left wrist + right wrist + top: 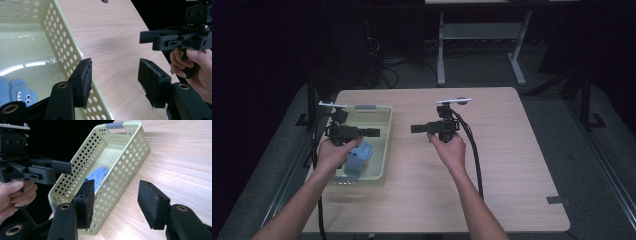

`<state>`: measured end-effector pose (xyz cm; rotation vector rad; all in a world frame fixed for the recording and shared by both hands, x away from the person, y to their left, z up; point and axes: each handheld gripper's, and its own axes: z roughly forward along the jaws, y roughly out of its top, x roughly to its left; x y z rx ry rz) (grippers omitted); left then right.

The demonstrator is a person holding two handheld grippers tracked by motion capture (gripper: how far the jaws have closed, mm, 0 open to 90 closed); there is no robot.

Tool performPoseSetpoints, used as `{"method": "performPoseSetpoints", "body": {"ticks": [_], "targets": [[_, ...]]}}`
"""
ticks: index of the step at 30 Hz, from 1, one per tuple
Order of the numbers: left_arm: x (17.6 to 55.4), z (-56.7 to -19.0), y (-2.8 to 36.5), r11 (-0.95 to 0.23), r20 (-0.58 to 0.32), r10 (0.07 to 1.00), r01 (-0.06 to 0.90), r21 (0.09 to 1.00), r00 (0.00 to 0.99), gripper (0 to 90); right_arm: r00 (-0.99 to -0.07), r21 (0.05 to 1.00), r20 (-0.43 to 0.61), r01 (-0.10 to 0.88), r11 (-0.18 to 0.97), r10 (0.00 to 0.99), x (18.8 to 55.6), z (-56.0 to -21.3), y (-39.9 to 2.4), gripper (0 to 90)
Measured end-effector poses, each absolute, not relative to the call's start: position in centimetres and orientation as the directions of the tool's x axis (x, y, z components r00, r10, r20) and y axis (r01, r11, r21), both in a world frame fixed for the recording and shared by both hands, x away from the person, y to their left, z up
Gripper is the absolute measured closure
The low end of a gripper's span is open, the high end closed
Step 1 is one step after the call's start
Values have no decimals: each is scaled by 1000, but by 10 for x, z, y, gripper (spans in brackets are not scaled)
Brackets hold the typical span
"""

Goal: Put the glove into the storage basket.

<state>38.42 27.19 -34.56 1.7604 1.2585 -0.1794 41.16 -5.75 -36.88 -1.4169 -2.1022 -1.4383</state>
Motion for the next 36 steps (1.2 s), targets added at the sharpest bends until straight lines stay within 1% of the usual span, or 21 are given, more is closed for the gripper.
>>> {"method": "performPoseSetpoints", "body": {"ticks": [6, 14, 22, 27, 36], "targets": [[384, -345, 261, -56, -585, 652, 799, 598, 483, 410, -507, 602, 637, 798, 37, 580, 410, -367, -69, 455], [382, -342, 238, -77, -582, 628, 786, 614, 516, 375, -482, 599, 645, 801, 0, 593, 404, -369, -94, 435], [382, -341, 218, -94, -580, 612, 777, 622, 538, 368, -470, 601, 646, 799, -21, 601, 398, -368, -118, 425], [382, -343, 206, -105, -581, 600, 774, 624, 550, 354, -450, 599, 658, 799, -58, 604, 394, -371, -138, 415], [381, -346, 186, -121, -578, 579, 762, 636, 575, 345, -431, 595, 659, 800, -78, 616, 390, -376, -162, 406]]}}
